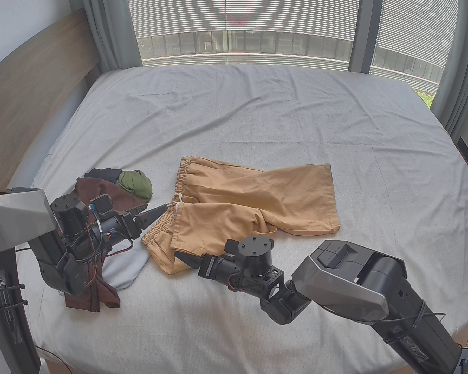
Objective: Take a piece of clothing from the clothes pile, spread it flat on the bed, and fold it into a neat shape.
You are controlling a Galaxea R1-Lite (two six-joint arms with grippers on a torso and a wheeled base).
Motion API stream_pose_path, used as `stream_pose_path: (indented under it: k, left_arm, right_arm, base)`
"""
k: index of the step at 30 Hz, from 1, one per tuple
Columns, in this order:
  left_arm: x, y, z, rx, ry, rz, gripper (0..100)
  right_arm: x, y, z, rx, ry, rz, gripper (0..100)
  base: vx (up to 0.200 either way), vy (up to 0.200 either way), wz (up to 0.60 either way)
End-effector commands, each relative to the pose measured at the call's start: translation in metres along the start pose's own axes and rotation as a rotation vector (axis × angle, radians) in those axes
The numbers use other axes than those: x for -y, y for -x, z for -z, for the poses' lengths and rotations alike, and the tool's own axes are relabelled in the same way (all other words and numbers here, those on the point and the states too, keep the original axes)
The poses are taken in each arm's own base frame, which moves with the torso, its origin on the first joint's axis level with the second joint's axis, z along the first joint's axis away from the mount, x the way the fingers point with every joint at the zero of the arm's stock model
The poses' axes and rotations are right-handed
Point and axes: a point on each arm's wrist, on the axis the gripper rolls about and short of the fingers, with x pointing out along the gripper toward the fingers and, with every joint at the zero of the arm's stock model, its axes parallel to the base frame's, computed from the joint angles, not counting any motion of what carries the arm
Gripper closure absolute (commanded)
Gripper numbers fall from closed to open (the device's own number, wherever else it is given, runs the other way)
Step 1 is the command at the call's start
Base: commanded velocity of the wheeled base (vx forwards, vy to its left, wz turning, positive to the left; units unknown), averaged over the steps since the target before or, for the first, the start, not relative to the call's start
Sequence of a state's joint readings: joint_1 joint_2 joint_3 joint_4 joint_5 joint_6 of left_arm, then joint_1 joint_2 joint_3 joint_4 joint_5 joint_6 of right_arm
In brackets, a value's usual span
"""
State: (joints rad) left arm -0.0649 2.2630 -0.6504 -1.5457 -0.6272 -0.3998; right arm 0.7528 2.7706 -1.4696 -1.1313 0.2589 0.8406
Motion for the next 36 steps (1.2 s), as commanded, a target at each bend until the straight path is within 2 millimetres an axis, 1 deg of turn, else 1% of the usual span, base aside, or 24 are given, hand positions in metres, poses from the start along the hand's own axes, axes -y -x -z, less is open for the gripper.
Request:
stream_pose_path:
  k: [1, 5, 9, 11, 20, 23, 27, 32, 36]
  left_arm:
    - [0.000, 0.000, 0.000, -0.001, 0.001, 0.001, 0]
    - [0.000, 0.000, 0.000, -0.001, 0.001, 0.001, 0]
    - [0.001, -0.001, 0.001, -0.002, 0.001, 0.002, 0]
    - [0.001, -0.001, 0.001, -0.002, -0.001, 0.002, 0]
    - [0.000, 0.000, -0.001, 0.002, -0.001, 0.000, 0]
    - [0.000, 0.000, -0.001, 0.003, -0.002, 0.001, 0]
    - [0.001, 0.001, -0.001, 0.004, -0.003, 0.000, 0]
    - [0.001, 0.001, -0.002, 0.005, -0.004, -0.001, 0]
    - [0.001, 0.001, -0.002, 0.005, -0.004, -0.001, 0]
  right_arm:
    - [0.008, 0.001, -0.005, 0.019, -0.002, 0.012, 0]
    - [0.010, 0.003, -0.016, 0.061, 0.001, 0.017, 0]
    - [0.013, 0.004, -0.021, 0.079, 0.001, 0.025, 0]
    - [0.015, 0.004, -0.020, 0.077, -0.002, 0.029, 0]
    - [0.015, 0.001, -0.019, 0.074, -0.022, 0.028, 0]
    - [0.009, 0.001, -0.014, 0.061, -0.081, 0.021, 0]
    - [0.005, -0.002, -0.011, 0.051, -0.081, 0.011, 0]
    - [0.008, -0.002, -0.008, 0.048, -0.088, 0.018, 0]
    - [0.016, -0.004, -0.010, 0.059, -0.089, 0.023, 0]
  base:
    - [0.000, 0.000, 0.00]
    - [0.000, 0.000, 0.00]
    - [0.000, 0.000, 0.00]
    - [0.000, 0.000, 0.00]
    - [0.000, 0.000, 0.00]
    - [0.000, 0.000, 0.00]
    - [0.000, 0.000, 0.00]
    - [0.000, 0.000, 0.00]
    - [0.000, 0.000, 0.00]
